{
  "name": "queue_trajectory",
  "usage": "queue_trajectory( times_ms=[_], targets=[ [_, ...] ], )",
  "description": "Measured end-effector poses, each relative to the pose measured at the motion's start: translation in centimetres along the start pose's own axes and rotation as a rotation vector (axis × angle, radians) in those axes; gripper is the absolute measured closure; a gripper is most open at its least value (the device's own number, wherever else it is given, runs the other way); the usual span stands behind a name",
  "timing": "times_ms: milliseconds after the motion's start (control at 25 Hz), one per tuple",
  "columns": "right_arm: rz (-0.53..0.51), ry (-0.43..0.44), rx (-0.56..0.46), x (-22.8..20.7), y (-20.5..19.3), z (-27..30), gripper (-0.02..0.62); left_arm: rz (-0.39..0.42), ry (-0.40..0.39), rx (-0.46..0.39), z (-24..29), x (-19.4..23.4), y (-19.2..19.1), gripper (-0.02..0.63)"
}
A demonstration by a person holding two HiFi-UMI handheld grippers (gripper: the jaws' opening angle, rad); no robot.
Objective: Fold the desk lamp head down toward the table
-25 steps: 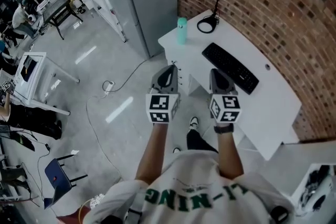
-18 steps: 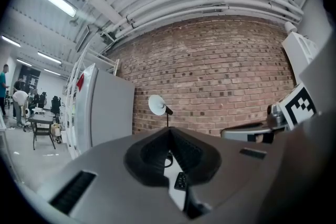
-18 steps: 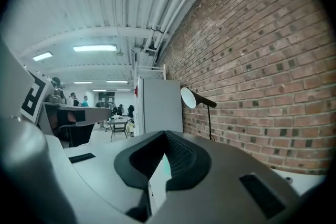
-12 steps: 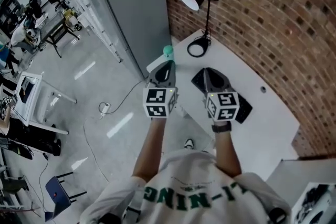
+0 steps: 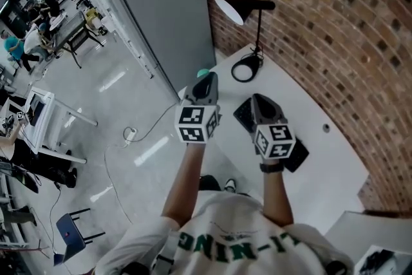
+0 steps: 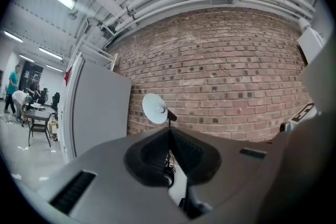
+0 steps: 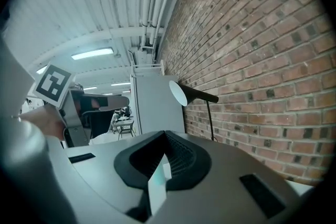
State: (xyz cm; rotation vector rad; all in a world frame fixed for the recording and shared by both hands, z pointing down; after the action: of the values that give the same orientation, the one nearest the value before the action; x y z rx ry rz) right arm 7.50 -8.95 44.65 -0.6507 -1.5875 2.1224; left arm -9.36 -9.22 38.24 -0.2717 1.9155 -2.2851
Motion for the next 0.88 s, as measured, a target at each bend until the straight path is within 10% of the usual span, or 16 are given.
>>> queue_trajectory(
  times_ms=[880],
  targets=[
    [-0.051, -0.103, -0.036, -5.6, 7.5, 9.9, 0.591, 0.006, -0.230, -0.019, 16.5, 3.1, 7.8, 0.538]
  ],
)
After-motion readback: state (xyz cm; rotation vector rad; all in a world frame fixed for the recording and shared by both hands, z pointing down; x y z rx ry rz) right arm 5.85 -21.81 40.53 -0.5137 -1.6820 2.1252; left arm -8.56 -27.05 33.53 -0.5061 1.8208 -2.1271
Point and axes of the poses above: the fingertips, and each gripper's own axes: z forward along the fingers, x to its left, y out of its top, the point moved 4 cm from there along -z, backward along the fingers, and after that the axes turned 5 degrees about x, right-handed, at the moved point
